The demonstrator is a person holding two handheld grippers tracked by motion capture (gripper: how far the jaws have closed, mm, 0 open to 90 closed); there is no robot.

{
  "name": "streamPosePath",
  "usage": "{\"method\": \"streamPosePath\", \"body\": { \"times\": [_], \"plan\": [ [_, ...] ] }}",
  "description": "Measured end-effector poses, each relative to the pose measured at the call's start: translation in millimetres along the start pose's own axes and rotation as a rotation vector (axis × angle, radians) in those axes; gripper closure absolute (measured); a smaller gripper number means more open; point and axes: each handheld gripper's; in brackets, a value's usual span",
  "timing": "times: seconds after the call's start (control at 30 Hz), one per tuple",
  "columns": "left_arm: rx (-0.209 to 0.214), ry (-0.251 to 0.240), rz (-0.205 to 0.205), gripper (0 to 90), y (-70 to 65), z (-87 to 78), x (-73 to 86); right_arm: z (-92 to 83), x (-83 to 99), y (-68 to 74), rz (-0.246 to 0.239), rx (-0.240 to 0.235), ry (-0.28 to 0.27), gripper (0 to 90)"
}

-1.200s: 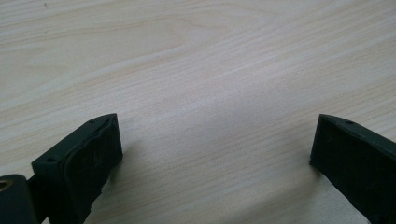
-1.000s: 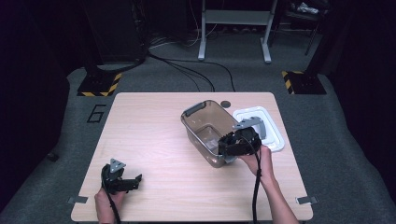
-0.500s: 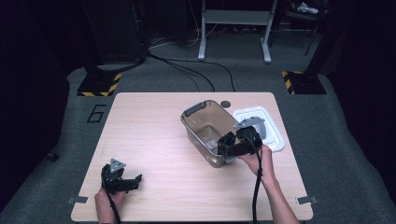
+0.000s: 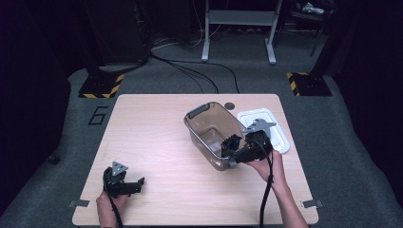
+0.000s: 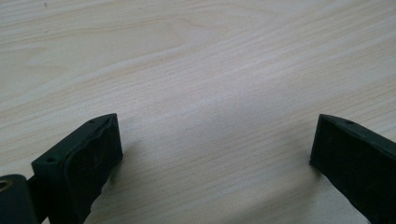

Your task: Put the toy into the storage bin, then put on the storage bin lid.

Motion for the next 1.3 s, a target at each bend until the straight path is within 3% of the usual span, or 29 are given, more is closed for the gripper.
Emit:
{"method": "streamPosePath", "body": {
  "times": [0.23, 0.43, 0.7, 0.93, 1.17, 1.2, 1.23, 1.27, 1.3],
  "plan": [
    [0.000, 0.001, 0.001, 2.1, 0.1, -0.1, 0.0, -18.2, 9.2, -6.7, 0.010, 0.016, -0.016, 3.5],
    [0.000, 0.000, 0.000, 2.1, 0.0, 0.0, 0.0, -34.0, 24.3, -24.7, 0.038, 0.038, -0.033, 1.9],
    [0.000, 0.001, 0.001, 2.1, 0.1, -0.1, 0.0, -51.7, 47.7, -54.9, 0.110, 0.092, -0.061, 1.7],
    [0.001, 0.000, 0.001, 2.2, 0.1, -0.1, 0.0, -42.9, 63.3, -81.0, 0.176, 0.120, -0.047, 1.8],
    [0.000, 0.000, 0.001, 2.2, 0.0, 0.0, 0.0, -23.6, 61.6, -99.1, 0.168, 0.178, -0.007, 2.6],
    [0.000, 0.001, 0.002, 2.2, 0.1, -0.1, 0.0, -20.3, 60.6, -100.5, 0.187, 0.185, -0.003, 2.9],
    [0.000, 0.001, 0.001, 2.1, 0.1, 0.0, 0.0, -18.5, 60.5, -103.3, 0.171, 0.186, -0.003, 3.2],
    [0.000, 0.001, 0.001, 2.1, 0.1, 0.0, 0.0, -15.8, 59.1, -103.4, 0.195, 0.194, 0.004, 3.3],
    [0.000, 0.000, 0.000, 2.1, 0.0, 0.1, 0.0, -12.9, 58.5, -106.5, 0.180, 0.197, 0.005, 3.6]
  ]
}}
Point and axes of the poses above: each handheld gripper's, and its own axes: z roughly forward along the jaws, x roughly out of its underside, y roughly to its left, and after that the axes turned 9 degrees about -x, right-handed
